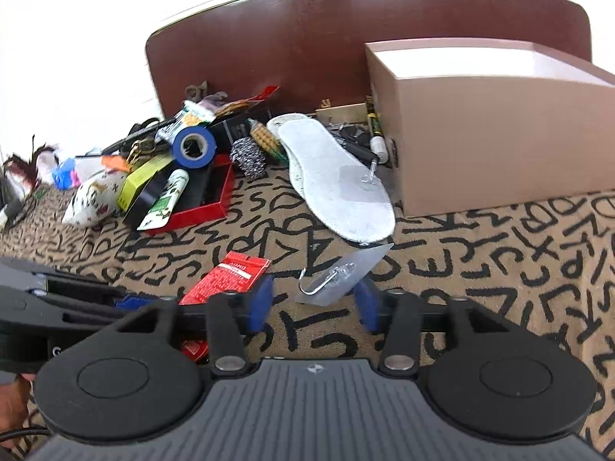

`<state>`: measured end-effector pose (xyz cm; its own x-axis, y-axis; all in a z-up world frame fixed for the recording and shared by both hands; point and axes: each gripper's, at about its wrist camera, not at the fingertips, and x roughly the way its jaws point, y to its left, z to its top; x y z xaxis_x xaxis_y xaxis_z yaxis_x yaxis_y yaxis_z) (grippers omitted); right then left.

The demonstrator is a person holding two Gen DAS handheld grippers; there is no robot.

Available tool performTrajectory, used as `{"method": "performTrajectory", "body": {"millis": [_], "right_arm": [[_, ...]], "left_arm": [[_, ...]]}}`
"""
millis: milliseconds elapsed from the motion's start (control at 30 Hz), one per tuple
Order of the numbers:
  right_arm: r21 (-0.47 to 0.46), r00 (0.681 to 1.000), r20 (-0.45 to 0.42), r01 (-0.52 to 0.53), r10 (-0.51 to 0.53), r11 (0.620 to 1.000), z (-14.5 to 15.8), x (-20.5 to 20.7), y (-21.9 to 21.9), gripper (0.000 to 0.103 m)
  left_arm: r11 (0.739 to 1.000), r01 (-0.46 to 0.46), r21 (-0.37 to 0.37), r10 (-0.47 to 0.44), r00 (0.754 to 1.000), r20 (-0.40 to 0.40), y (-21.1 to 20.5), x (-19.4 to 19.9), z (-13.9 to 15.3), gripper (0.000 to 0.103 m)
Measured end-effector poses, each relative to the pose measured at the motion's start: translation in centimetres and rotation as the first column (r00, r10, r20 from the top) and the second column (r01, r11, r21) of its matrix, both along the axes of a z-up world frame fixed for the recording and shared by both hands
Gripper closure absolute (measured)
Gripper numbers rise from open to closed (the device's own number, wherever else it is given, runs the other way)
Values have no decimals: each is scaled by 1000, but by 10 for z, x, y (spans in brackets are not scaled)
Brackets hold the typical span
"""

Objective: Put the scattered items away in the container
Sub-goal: 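Lift the red tube with the left gripper while the right gripper grasps a clear plastic bag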

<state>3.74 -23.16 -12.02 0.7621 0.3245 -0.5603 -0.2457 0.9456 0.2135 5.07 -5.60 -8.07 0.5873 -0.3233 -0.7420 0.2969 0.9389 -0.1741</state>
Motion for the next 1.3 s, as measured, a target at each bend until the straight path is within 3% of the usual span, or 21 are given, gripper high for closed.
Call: {"method": "performTrajectory", "body": {"millis": [200, 300, 367, 567, 733, 1033, 1300], "right_arm": [[98, 997, -53, 54, -49, 994, -9, 15, -9, 45], [109, 996, -55, 81, -76, 991, -13, 18, -12, 59], [111, 995, -56, 90, -84, 990, -13, 18, -15, 77], [102, 997, -48, 66, -62, 993, -11, 10, -19, 84], [89, 999, -11, 41, -41, 995, 0, -2, -18, 86], [95, 995, 94, 22, -31, 995, 34, -18, -24, 87], [96, 990, 136, 22, -35, 995, 45, -23, -30, 87]], "left_arm": [[1000, 2, 4, -2, 1000, 2, -1, 0, 1, 75], [1000, 1, 5, -1, 1000, 0, -1, 0, 1, 75], [1000, 2, 8, -2, 1000, 1, -2, 0, 1, 75], [1000, 10, 0, -10, 1000, -1, -2, 0, 2, 90], [1000, 12, -12, -12, 1000, 19, -3, -6, 10, 97], [999, 39, -19, -38, 997, 73, -9, -12, 31, 101], [999, 52, -15, -50, 992, 112, -7, -13, 47, 103]]}}
